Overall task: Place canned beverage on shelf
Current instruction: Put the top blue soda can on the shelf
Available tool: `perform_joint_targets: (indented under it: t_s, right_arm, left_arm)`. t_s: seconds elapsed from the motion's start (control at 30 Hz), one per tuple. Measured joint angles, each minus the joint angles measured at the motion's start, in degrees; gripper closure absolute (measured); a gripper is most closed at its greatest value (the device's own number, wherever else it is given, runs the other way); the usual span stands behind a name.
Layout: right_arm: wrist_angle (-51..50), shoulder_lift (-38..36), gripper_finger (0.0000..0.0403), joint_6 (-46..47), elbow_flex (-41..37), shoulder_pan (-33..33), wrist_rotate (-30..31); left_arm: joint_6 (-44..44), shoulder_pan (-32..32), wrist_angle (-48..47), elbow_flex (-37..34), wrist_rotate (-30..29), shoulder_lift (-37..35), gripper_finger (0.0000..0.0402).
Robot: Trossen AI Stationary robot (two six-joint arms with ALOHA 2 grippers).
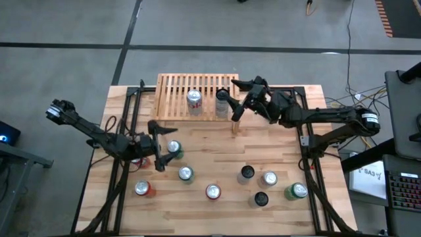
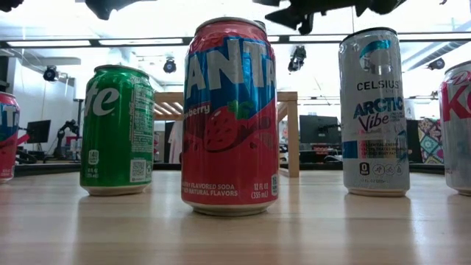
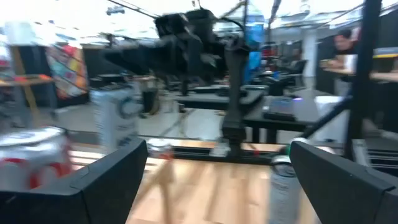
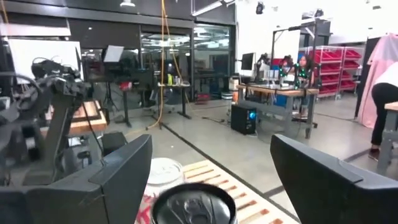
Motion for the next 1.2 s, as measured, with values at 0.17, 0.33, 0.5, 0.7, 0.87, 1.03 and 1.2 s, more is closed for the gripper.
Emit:
perform_joint_targets:
  t_s: [0.17, 0.33, 0.5, 0.7, 0.87, 1.03, 1.2]
  right_arm:
    - [-8.2, -1.2, 0.0087, -0.2, 3.1, 1.5, -0.4]
    - [-14.9, -1.3, 0.0087, -1.1, 7.2, 3.3, -0.4]
    - [-20.4, -1.3, 0.0087, -2.5, 10.9, 5.0, -0.4]
    - [-27.7, -1.3, 0.0087, -2.6, 15.2, 6.7, -0.4]
    - [-38.0, -1.3, 0.0088, -0.6, 18.9, 8.7, -0.3]
    - [-44.3, -1.3, 0.01, 0.1, 20.9, 11.0, -0.3]
    - [-46.8, -1.3, 0.012, 0.1, 21.4, 12.5, -0.2]
  left_arm:
    - [-4.0, 0.0, 3.4, 0.7, 0.6, 4.1, 0.0022]
    - [-4.5, 0.0, 7.2, 2.6, 0.5, 9.4, 0.0022]
    - [-6.0, 0.0, 7.2, 5.8, 0.4, 14.1, 0.0022]
    - [-6.5, -0.1, 6.1, 9.4, 0.4, 18.8, 0.0022]
    - [-6.5, -0.1, 2.7, 12.9, 0.0, 21.5, 0.0022]
    - [-6.5, -0.1, -1.5, 16.0, -0.5, 22.9, 0.0022]
    - [-6.5, -0.1, -4.3, 17.8, -0.6, 23.6, 0.0022]
